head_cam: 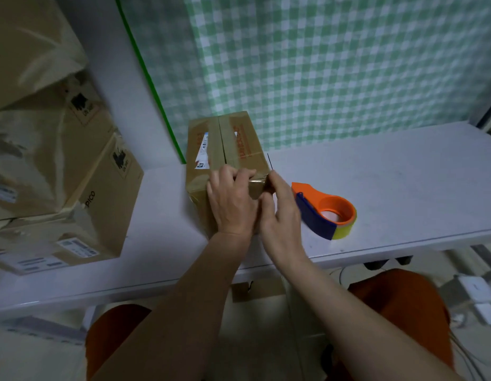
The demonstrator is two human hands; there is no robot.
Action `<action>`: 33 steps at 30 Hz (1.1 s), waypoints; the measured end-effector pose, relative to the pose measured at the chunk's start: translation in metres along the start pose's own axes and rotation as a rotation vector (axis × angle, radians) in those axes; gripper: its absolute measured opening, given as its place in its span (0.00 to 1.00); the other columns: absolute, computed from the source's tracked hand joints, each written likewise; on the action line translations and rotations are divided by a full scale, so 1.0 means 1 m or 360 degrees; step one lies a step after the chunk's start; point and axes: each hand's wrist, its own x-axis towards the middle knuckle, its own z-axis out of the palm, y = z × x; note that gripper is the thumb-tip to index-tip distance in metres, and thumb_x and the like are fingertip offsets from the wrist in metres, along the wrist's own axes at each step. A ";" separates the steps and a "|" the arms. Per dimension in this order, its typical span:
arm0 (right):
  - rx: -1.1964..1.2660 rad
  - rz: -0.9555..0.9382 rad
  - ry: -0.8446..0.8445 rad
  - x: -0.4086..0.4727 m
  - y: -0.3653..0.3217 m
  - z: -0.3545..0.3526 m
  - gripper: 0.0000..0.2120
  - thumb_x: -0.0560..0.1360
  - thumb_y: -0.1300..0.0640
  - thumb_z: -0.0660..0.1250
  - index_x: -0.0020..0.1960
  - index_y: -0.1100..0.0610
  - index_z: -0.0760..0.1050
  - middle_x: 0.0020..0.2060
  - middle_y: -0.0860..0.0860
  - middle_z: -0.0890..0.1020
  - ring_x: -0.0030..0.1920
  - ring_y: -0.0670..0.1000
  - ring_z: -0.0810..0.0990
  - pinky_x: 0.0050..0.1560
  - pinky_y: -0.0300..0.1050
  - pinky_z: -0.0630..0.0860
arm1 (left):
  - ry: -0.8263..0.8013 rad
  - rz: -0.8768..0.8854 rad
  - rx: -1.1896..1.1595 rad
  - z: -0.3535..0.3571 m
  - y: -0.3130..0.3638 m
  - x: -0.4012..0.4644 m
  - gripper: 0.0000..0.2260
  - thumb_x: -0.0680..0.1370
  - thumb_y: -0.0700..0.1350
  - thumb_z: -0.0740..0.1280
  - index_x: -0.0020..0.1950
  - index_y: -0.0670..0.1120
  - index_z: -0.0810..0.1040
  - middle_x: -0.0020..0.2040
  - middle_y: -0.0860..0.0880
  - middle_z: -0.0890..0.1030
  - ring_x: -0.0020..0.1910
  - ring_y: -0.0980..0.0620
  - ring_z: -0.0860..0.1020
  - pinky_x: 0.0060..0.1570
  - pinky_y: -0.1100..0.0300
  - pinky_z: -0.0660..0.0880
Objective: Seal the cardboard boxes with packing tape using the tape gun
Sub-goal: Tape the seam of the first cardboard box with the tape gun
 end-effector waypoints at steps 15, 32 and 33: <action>-0.0420 0.0120 -0.0291 0.063 -0.010 0.015 0.14 0.82 0.63 0.50 0.62 0.64 0.71 0.60 0.59 0.75 0.60 0.57 0.73 0.55 0.42 0.65 | -0.0136 0.0064 -0.0046 -0.009 -0.007 -0.001 0.15 0.66 0.34 0.71 0.51 0.45 0.80 0.42 0.45 0.76 0.44 0.47 0.68 0.43 0.52 0.68; 0.0242 0.0572 0.0044 0.044 0.008 0.039 0.25 0.81 0.46 0.54 0.75 0.54 0.57 0.71 0.52 0.68 0.70 0.51 0.66 0.71 0.52 0.63 | -0.0289 -0.1536 -0.1088 -0.039 -0.037 0.009 0.22 0.81 0.59 0.54 0.72 0.51 0.66 0.67 0.47 0.73 0.65 0.47 0.72 0.65 0.51 0.69; 0.0293 0.0620 0.0045 0.045 0.010 0.039 0.24 0.81 0.44 0.55 0.73 0.53 0.60 0.68 0.52 0.70 0.68 0.51 0.69 0.69 0.52 0.65 | -0.0311 -0.1544 -0.1139 -0.040 -0.036 0.007 0.23 0.80 0.61 0.54 0.72 0.53 0.66 0.67 0.49 0.73 0.64 0.48 0.73 0.66 0.50 0.69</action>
